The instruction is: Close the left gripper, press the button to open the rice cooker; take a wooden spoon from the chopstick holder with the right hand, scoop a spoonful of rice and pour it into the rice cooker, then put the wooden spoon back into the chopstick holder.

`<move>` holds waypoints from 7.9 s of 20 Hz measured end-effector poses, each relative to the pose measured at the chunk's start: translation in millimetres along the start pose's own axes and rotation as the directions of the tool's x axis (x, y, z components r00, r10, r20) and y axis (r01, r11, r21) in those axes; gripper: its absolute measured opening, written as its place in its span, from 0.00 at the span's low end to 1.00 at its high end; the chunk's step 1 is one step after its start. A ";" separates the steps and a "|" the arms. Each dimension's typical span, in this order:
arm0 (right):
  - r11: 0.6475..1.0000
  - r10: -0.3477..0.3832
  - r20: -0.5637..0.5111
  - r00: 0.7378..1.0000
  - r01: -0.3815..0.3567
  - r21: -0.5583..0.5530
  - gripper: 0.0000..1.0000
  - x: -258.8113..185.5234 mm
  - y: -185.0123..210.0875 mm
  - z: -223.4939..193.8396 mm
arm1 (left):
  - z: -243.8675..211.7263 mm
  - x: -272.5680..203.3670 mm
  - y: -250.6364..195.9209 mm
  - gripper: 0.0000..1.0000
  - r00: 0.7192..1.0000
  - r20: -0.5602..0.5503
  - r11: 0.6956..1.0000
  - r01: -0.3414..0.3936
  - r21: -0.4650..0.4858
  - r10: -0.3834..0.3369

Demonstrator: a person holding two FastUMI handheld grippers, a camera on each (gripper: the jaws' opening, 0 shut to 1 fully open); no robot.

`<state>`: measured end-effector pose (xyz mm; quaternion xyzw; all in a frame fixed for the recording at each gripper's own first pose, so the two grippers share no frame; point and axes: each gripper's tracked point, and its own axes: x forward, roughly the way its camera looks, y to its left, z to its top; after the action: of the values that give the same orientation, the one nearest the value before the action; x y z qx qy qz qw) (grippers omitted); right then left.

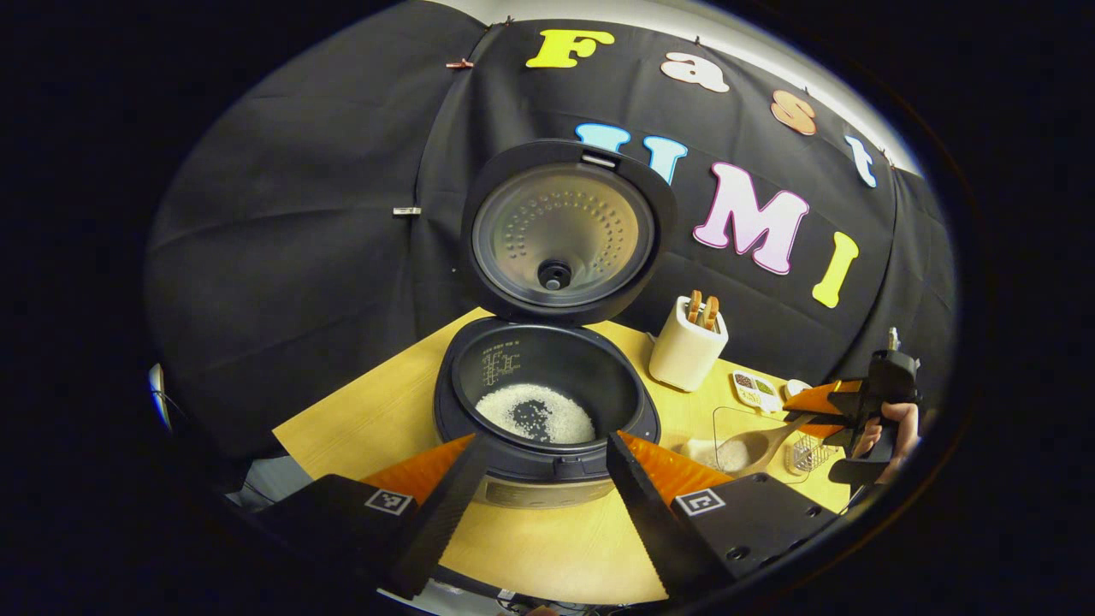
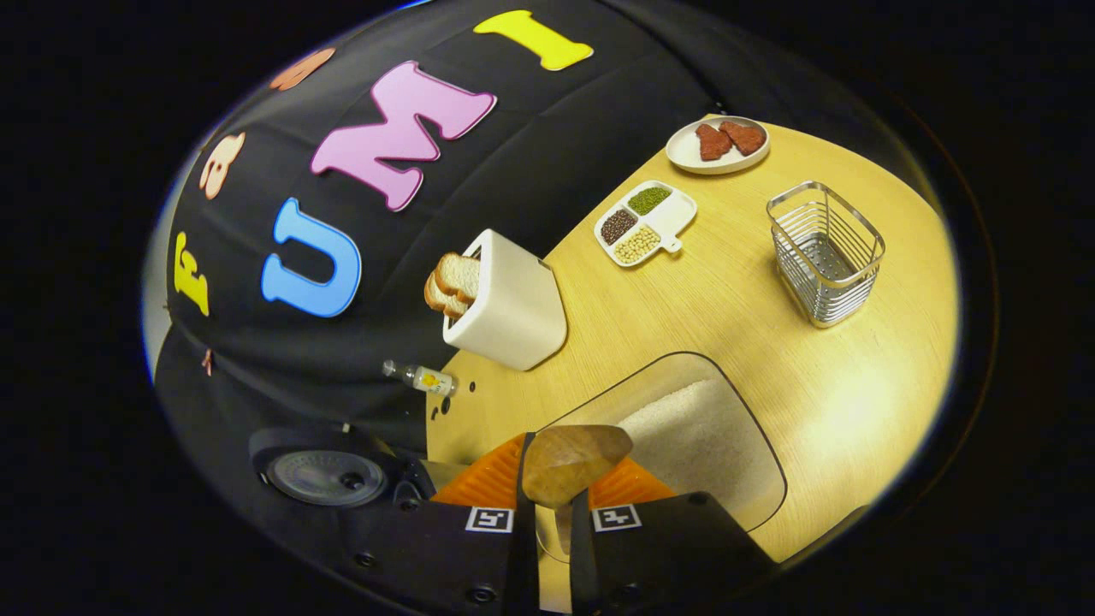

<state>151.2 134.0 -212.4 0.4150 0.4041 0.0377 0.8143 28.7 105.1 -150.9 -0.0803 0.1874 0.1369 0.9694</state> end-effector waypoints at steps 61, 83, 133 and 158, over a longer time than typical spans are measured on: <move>0.401 0.356 -0.165 0.920 -0.310 -0.862 0.19 36.1 276.1 -217.0 | 33.7 -9.7 133.0 0.96 0.991 0.058 0.991 -0.117 -0.062 0.121; 0.511 0.392 -0.225 0.892 -0.414 -0.753 0.18 4.6 276.4 -204.1 | 58.9 -18.3 102.8 0.95 0.987 0.127 0.994 -0.104 0.042 0.098; 0.942 -0.160 0.388 0.907 0.258 -0.214 0.24 -16.9 -166.3 220.3 | 131.4 -21.1 -77.2 0.95 0.949 0.270 0.987 -0.162 -0.020 0.161; 0.839 -0.292 0.529 0.797 0.479 -0.259 0.99 -212.3 -162.2 124.8 | 311.1 86.3 -51.9 0.96 0.823 0.553 0.937 -0.077 0.340 -0.133</move>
<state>50.4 -136.6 -152.9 0.1525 0.2570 -0.1563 0.9414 227.3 140.5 106.4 0.1338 -0.0896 0.1050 0.9814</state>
